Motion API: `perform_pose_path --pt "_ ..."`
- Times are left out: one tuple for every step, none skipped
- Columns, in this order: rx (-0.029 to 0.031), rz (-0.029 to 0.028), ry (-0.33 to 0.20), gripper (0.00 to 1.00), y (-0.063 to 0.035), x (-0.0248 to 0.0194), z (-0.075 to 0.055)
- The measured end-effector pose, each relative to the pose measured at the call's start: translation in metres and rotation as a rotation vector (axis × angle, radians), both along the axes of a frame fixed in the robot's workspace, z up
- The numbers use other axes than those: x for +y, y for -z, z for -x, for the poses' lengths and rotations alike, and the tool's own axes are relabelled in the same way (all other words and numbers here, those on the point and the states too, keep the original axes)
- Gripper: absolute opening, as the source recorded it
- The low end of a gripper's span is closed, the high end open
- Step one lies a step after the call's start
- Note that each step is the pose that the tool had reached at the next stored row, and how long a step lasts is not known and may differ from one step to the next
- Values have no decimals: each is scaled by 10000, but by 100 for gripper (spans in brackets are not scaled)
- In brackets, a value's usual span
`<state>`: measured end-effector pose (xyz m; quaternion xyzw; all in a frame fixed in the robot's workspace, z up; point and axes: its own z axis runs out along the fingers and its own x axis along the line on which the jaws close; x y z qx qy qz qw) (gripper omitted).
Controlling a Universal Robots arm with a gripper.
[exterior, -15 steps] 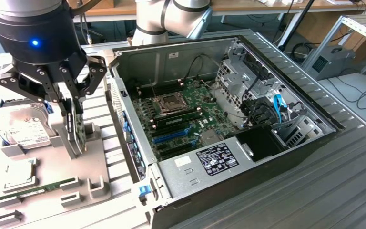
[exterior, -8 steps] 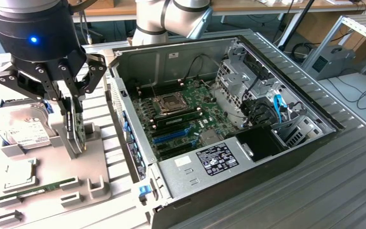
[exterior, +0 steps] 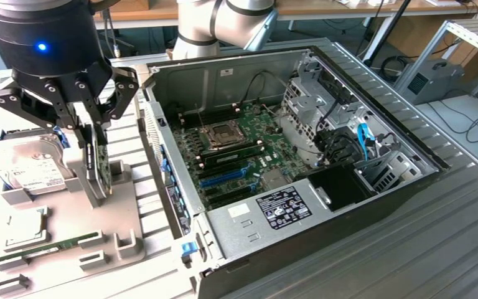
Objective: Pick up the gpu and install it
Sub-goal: 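Pick up the gpu and move the gpu toward the slot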
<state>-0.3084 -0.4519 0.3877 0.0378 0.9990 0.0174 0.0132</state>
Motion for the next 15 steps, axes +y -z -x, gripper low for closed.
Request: perform_pose_path --pt "0 0 0 26 0 0 0" --pt "0 0 0 26 0 0 0" --pt "-1 -1 -1 26 -5 0 0" --pt "-1 -1 -1 26 -6 1 0" --pt "0 0 -1 26 -12 2 0" --pt "-1 -1 0 26 -12 2 0" --pt "-1 -1 0 26 -12 2 0" --pt "0 0 0 26 -14 2 0" --pt "1 0 0 26 -16 2 0" --pt "0 0 0 26 -18 2 0" --pt "0 0 0 26 -20 2 0" --pt "0 0 0 26 -22 2 0" --pt "0 0 0 26 -25 2 0" --pt "-1 -1 0 26 -26 2 0" --pt "-1 -1 -1 26 -27 3 0"
